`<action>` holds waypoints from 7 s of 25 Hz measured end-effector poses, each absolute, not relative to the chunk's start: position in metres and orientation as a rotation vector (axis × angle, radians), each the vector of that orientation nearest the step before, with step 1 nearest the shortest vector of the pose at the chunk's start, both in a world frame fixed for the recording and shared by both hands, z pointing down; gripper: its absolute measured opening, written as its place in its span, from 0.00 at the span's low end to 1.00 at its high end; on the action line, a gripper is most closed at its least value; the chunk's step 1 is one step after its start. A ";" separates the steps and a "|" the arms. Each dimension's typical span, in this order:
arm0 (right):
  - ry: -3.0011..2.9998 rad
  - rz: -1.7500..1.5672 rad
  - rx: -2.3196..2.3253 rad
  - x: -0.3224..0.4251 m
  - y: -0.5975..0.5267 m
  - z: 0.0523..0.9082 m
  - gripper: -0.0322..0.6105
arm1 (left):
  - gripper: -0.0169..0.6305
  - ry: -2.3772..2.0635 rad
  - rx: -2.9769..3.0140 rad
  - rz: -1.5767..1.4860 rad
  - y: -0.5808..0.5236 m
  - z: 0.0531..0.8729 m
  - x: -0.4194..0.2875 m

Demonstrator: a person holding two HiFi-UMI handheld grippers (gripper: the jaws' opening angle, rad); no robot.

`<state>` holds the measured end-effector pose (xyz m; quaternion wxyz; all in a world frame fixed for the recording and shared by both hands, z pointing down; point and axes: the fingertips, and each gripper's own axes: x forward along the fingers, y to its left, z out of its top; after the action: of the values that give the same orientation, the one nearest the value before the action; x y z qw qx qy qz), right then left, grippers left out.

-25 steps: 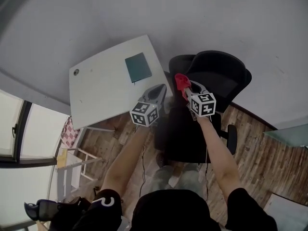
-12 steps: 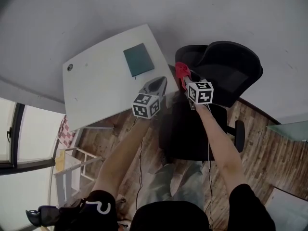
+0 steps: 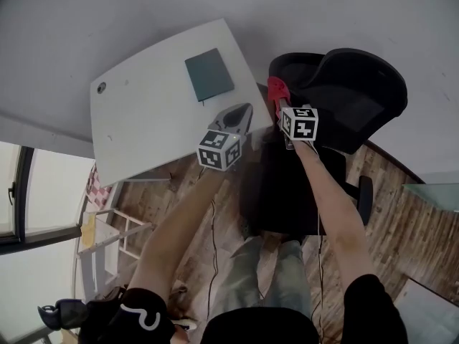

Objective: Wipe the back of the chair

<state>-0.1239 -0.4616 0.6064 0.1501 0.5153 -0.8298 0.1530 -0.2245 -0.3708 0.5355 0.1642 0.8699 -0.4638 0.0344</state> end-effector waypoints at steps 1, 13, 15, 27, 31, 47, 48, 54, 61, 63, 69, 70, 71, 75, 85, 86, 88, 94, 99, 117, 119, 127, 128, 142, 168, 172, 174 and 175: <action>-2.368 0.424 1.487 -0.122 -0.465 0.609 0.16 | 0.07 -1.326 2.484 0.113 -0.370 0.538 -0.222; -2.285 0.350 1.485 -0.080 -0.471 0.616 0.16 | 0.07 -1.350 2.448 0.152 -0.359 0.541 -0.185; -2.274 0.354 1.496 -0.064 -0.471 0.616 0.16 | 0.07 -1.343 2.451 0.168 -0.357 0.542 -0.174; -2.199 0.373 1.616 0.053 -0.470 0.609 0.16 | 0.07 -1.288 2.501 0.216 -0.362 0.533 -0.086; -2.186 0.404 1.654 0.092 -0.469 0.606 0.16 | 0.07 -1.258 2.518 0.230 -0.364 0.531 -0.055; -2.097 0.418 1.772 0.242 -0.453 0.605 0.16 | 0.07 -1.128 2.583 0.259 -0.365 0.530 0.076; -2.088 0.417 1.781 0.252 -0.452 0.605 0.16 | 0.07 -1.122 2.586 0.260 -0.365 0.530 0.082; -2.029 0.411 1.843 0.303 -0.444 0.605 0.16 | 0.07 -1.099 2.591 0.266 -0.363 0.534 0.112; -1.977 0.414 1.907 0.340 -0.430 0.604 0.16 | 0.07 -1.070 2.603 0.263 -0.358 0.537 0.133; -1.978 0.417 1.924 0.344 -0.424 0.603 0.16 | 0.07 -1.068 2.592 0.251 -0.357 0.539 0.133; -2.050 0.424 1.897 0.309 -0.400 0.605 0.16 | 0.07 -1.078 2.559 0.237 -0.349 0.548 0.114; -2.070 0.429 1.877 0.297 -0.397 0.607 0.16 | 0.07 -1.088 2.551 0.235 -0.347 0.550 0.106; -2.091 0.435 1.855 0.283 -0.395 0.610 0.16 | 0.07 -1.099 2.542 0.234 -0.346 0.552 0.098; -2.169 0.456 1.754 0.218 -0.392 0.621 0.16 | 0.07 -1.163 2.504 0.245 -0.342 0.561 0.051; -2.348 0.484 1.486 0.037 -0.398 0.635 0.16 | 0.07 -1.364 2.347 0.195 -0.334 0.576 -0.097; -2.359 0.481 1.463 0.020 -0.399 0.636 0.16 | 0.07 -1.378 2.336 0.190 -0.333 0.577 -0.111; -2.377 0.479 1.425 -0.010 -0.401 0.638 0.16 | 0.07 -1.401 2.314 0.183 -0.329 0.579 -0.136; -2.379 0.513 1.376 -0.081 -0.414 0.652 0.16 | 0.07 -1.439 2.263 0.178 -0.323 0.589 -0.199; -2.363 0.512 1.381 -0.116 -0.427 0.663 0.16 | 0.07 -1.449 2.249 0.167 -0.321 0.593 -0.232; -2.269 0.514 1.502 -0.048 -0.448 0.673 0.16 | 0.06 -1.390 2.274 0.191 -0.328 0.605 -0.189; -2.260 0.514 1.519 -0.029 -0.448 0.672 0.16 | 0.07 -1.371 2.288 0.197 -0.330 0.605 -0.171; -2.211 0.509 1.586 0.060 -0.447 0.670 0.16 | 0.07 -1.293 2.348 0.238 -0.340 0.605 -0.094; -2.205 0.509 1.597 0.073 -0.447 0.669 0.16 | 0.07 -1.286 2.353 0.239 -0.342 0.604 -0.084; -2.114 0.519 1.719 0.246 -0.434 0.665 0.16 | 0.07 -1.199 2.406 0.226 -0.352 0.602 0.054; -2.209 0.578 1.628 0.208 -0.393 0.667 0.16 | 0.07 -1.237 2.383 0.243 -0.336 0.611 0.017; -2.240 0.588 1.548 0.153 -0.391 0.674 0.16 | 0.07 -1.295 2.344 0.238 -0.331 0.613 -0.029; -2.253 0.583 1.507 0.128 -0.390 0.676 0.16 | 0.06 -1.320 2.326 0.239 -0.327 0.615 -0.050; -2.260 0.580 1.487 0.115 -0.390 0.678 0.16 | 0.07 -1.333 2.316 0.238 -0.325 0.616 -0.061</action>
<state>0.1148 -0.3904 0.6777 0.1863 0.5279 -0.8026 0.2060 -0.0610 -0.3245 0.6157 0.2273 0.8408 -0.4837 0.0863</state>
